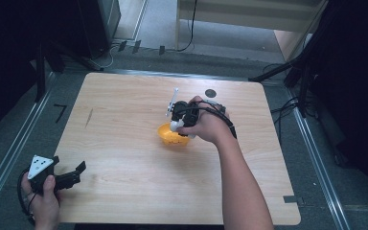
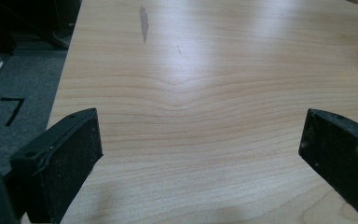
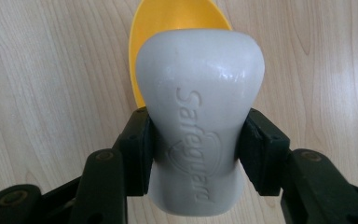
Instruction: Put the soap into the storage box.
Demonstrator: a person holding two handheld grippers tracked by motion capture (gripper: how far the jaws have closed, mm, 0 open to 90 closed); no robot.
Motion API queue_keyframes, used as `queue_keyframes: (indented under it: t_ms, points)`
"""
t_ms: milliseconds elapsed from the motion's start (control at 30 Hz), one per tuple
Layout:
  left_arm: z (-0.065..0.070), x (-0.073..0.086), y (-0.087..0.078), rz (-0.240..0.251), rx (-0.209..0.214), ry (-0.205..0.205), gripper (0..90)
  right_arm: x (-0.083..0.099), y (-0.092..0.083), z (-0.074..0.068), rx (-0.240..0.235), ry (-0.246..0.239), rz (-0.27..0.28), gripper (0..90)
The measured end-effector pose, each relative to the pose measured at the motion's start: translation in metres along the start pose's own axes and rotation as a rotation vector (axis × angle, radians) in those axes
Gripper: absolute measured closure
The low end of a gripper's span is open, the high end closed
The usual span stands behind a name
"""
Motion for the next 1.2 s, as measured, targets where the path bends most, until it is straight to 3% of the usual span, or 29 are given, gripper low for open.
queue_keyframes:
  t_ms: [367, 600, 967, 1200]
  points:
    - [0.0, 0.0, 0.0, -0.002, 0.0, 0.003, 0.0, -0.011, 0.004, -0.003, 0.005, -0.068, -0.009, 51.5]
    - [0.0, 0.0, 0.0, -0.002, 0.001, 0.003, 0.0, -0.018, 0.013, -0.002, 0.022, -0.147, -0.001, 51.5]
    - [0.0, 0.0, 0.001, -0.002, 0.001, 0.004, 0.0, -0.019, 0.022, -0.006, 0.022, -0.197, -0.026, 51.4]
    - [0.0, 0.0, 0.0, -0.002, 0.001, 0.003, 0.0, -0.02, 0.028, -0.007, 0.02, -0.202, -0.027, 51.4]
Point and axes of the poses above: each handheld gripper's, and its own axes: y roughly forward along the jaws, x roughly out of its underside, z roughly to its right, the point moved 9 cm from there along y, roughly forward along the jaws, and after that the axes turned 13 degrees about x, right-handed, at the moved point
